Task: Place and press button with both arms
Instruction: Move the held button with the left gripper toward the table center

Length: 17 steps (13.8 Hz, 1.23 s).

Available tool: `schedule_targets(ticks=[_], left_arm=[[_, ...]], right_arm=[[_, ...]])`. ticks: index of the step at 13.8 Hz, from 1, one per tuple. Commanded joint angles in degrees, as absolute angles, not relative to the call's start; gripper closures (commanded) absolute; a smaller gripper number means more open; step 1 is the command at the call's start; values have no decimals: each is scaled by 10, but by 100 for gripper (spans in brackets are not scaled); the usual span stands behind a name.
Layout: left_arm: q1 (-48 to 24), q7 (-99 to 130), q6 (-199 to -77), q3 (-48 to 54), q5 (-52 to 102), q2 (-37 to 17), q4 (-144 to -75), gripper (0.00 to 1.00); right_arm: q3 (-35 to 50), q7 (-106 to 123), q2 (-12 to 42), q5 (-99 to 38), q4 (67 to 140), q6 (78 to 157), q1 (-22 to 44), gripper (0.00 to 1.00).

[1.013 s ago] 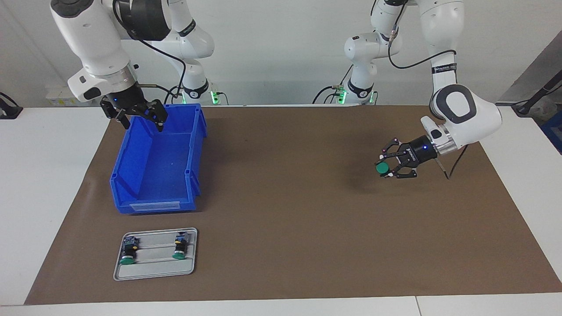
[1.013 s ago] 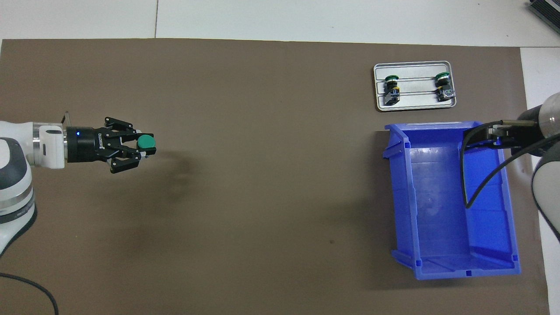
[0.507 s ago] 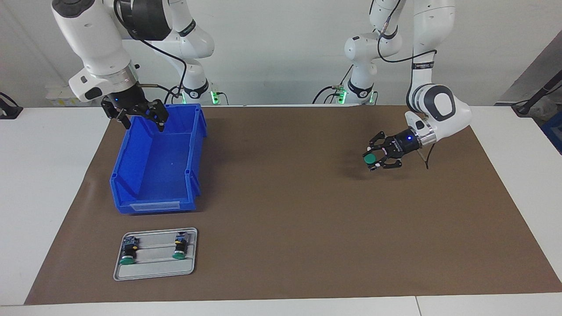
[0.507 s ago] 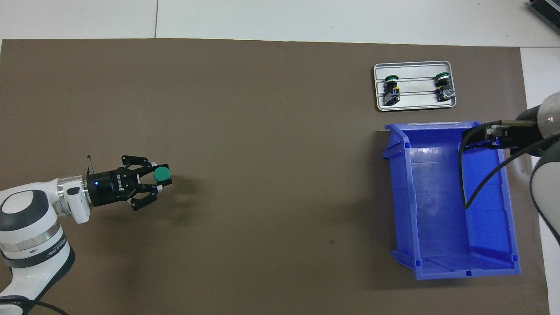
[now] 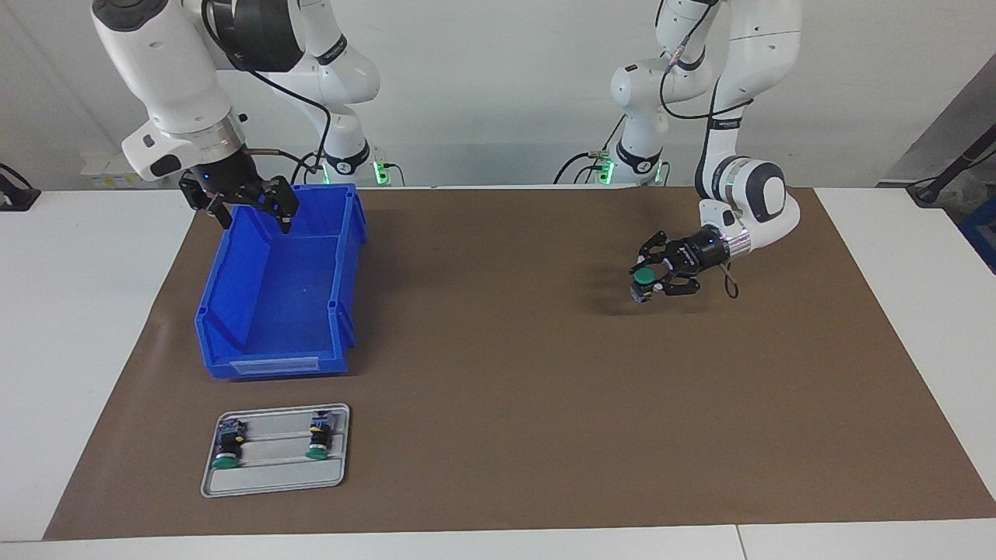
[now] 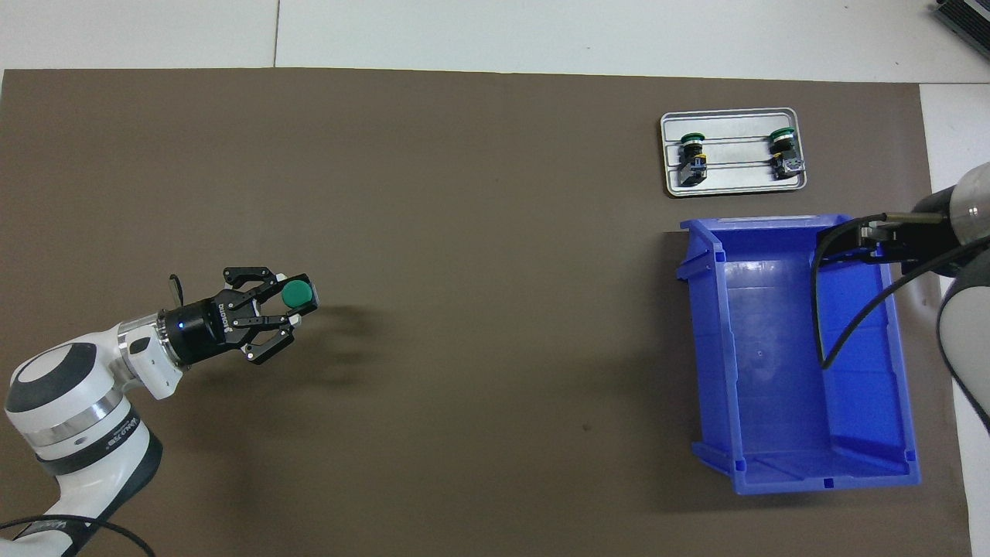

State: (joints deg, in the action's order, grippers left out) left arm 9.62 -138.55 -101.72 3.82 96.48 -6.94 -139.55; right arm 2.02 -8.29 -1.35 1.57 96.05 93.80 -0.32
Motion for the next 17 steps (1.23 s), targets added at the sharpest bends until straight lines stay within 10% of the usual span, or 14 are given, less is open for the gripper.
schedule_targets(ticks=[1, 6, 17], left_arm=[[63, -1426, -1000, 33, 1026, -89, -1397, 90], [49, -1512, -977, 33, 1047, -180, -1372, 90], [-18, -1568, -1012, 34, 1084, -199, -1372, 88]], right_arm=[[23, -70, -25, 11, 972, 948, -7, 0], [23, -70, -25, 11, 972, 948, -7, 0], [23, -70, -25, 12, 972, 948, -7, 0]])
